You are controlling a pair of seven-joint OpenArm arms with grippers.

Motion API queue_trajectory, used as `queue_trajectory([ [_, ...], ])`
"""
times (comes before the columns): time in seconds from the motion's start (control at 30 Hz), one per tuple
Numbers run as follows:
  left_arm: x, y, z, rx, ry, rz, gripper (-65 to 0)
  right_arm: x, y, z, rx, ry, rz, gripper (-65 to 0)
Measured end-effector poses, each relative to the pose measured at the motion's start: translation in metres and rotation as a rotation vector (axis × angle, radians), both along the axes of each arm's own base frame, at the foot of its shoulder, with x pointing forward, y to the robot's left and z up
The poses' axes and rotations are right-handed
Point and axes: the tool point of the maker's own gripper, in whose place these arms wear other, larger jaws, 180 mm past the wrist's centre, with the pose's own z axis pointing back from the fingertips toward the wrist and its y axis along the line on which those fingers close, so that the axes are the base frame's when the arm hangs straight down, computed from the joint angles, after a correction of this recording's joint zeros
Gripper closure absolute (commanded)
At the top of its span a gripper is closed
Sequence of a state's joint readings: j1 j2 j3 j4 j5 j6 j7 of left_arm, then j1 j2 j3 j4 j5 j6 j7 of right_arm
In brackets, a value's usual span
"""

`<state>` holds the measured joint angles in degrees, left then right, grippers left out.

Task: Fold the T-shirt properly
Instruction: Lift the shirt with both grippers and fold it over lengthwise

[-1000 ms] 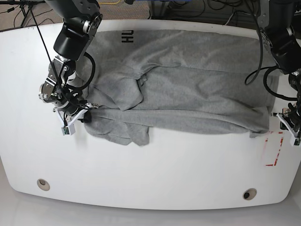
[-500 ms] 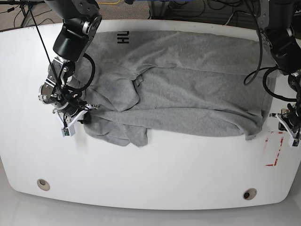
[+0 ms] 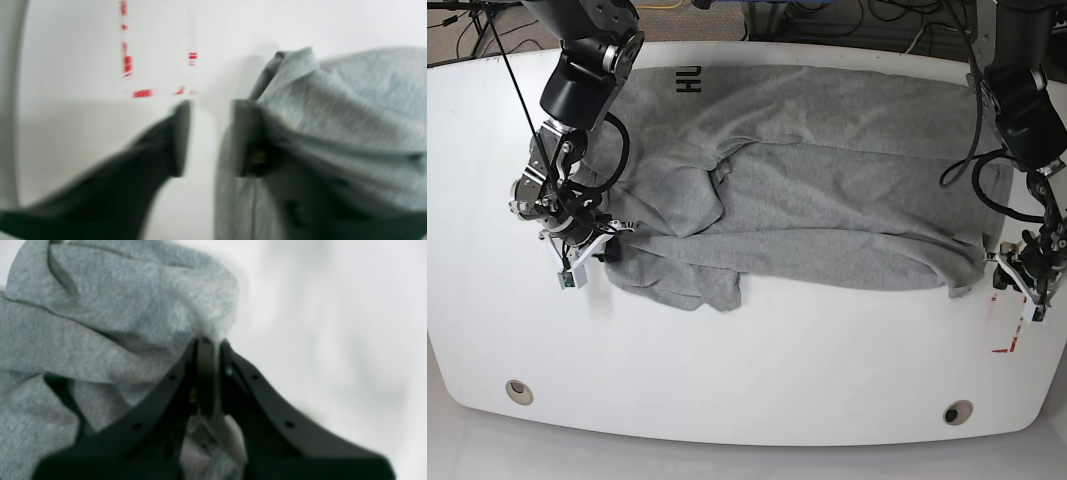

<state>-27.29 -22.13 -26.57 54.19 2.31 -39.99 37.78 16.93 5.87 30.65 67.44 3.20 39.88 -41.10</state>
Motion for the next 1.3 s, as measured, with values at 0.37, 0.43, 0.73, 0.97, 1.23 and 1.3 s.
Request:
queue_trajectory([
  [0.37, 0.011, -0.010, -0.014, -0.101, 0.043, 0.014, -39.7, -0.002, 0.003, -0.002, 0.006, 0.004, 0.001, -1.3],
  [0.43, 0.012, -0.012, -0.018, -0.119, 0.050, 0.015, -39.9, -0.002, 0.003, -0.002, 0.008, 0.003, 0.001, -1.3],
  [0.73, 0.019, -0.055, -0.047, -0.183, 0.071, -0.058, -39.9, -0.001, 0.004, -0.002, 0.012, 0.001, 0.000, -1.3],
  [0.97, 0.016, -0.069, -0.062, -0.217, 0.077, -0.079, -39.6, -0.001, 0.004, -0.001, 0.015, -0.001, 0.000, -1.3],
  [1.23, 0.016, -0.064, -0.061, -0.206, 0.064, -0.075, -13.8, -0.001, 0.004, -0.001, 0.015, -0.001, 0.000, -1.3],
  [1.3, 0.017, -0.065, -0.060, -0.208, 0.058, -0.076, -4.4, -0.001, 0.004, -0.001, 0.015, -0.001, 0.000, -1.3],
])
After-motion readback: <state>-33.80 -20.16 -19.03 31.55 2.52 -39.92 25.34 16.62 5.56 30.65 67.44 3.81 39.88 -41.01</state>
